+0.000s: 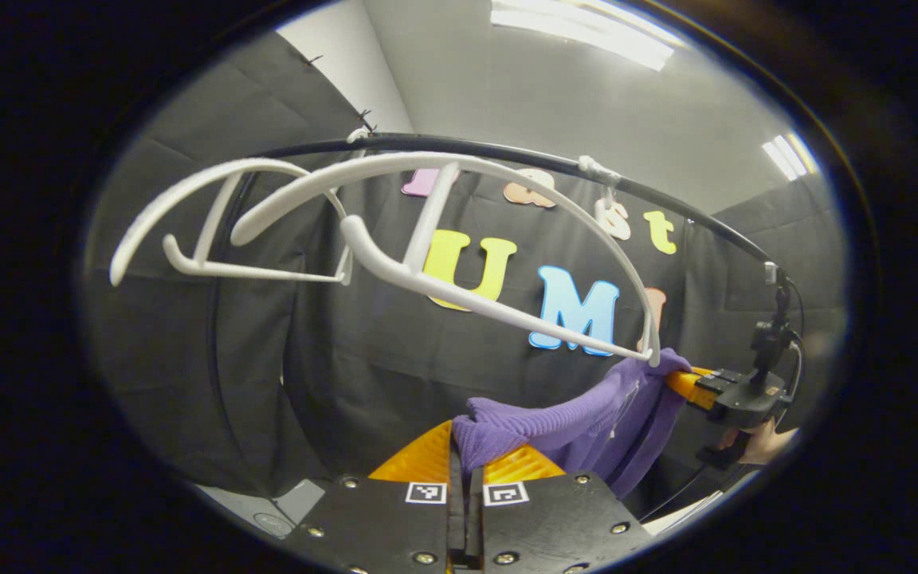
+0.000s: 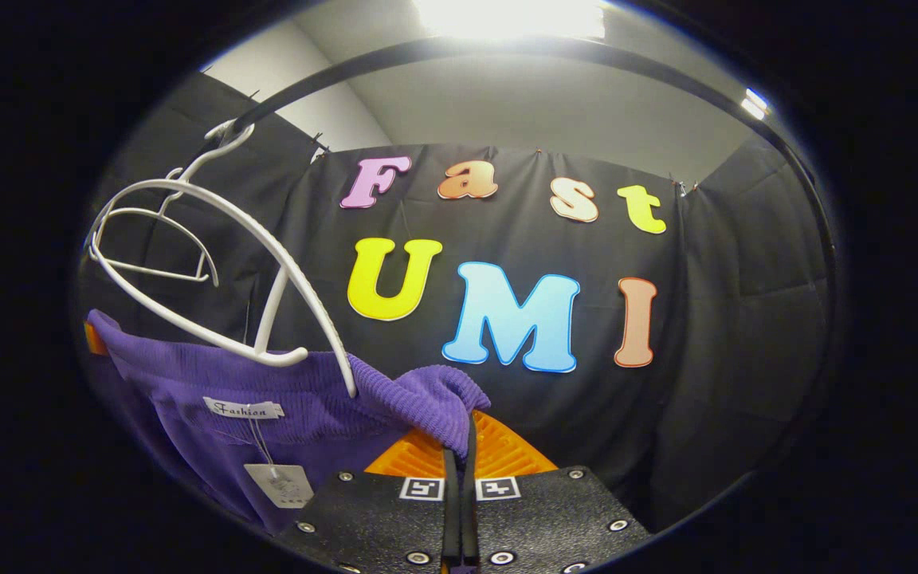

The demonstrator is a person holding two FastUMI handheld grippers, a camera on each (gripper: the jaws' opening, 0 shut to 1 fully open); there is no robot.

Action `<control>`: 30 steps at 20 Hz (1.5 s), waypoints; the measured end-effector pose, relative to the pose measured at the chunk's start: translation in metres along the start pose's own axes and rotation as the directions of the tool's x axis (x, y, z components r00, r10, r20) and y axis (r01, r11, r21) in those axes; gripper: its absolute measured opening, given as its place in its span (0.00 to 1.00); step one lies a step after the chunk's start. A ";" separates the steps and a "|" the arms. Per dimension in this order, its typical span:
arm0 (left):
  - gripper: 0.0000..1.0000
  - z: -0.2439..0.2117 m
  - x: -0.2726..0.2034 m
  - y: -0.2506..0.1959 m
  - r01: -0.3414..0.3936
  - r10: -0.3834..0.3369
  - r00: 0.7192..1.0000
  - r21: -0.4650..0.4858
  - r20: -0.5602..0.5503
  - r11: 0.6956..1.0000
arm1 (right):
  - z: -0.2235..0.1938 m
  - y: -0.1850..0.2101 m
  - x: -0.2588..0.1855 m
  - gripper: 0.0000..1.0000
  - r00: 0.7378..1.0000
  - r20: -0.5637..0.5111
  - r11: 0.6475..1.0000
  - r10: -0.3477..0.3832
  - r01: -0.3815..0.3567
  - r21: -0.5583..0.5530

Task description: Grasp the clothes on the hanger with both hands and then place them into the laundry hamper below.

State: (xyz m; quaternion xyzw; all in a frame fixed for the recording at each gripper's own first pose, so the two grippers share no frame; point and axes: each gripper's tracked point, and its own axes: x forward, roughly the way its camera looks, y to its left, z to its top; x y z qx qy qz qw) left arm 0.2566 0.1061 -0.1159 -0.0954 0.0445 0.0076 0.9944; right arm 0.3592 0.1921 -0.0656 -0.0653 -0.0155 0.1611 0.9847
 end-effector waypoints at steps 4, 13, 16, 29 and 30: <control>0.02 0.004 -0.037 -0.019 -0.004 0.003 0.999 -0.018 -0.034 1.000 | -0.002 -0.004 -0.035 0.00 0.999 -0.033 0.996 0.009 -0.006 0.090; 0.02 -0.001 -0.103 -0.007 0.094 -0.101 0.992 -0.095 -0.071 0.991 | 0.003 0.005 -0.130 0.00 0.990 -0.101 0.995 -0.099 0.102 0.023; 0.02 0.014 -0.136 0.000 0.139 -0.144 0.987 -0.070 -0.073 0.988 | 0.025 0.017 -0.173 0.00 0.988 -0.093 0.991 -0.123 0.128 0.046; 0.02 -0.083 -0.213 0.022 0.204 -0.193 0.947 0.020 -0.256 0.979 | -0.062 0.114 -0.283 0.01 0.933 -0.358 0.977 -0.030 0.104 0.188; 0.01 -0.100 -0.209 0.023 0.195 -0.184 0.942 0.012 -0.282 0.981 | -0.081 0.123 -0.288 0.01 0.918 -0.396 0.974 -0.009 0.097 0.202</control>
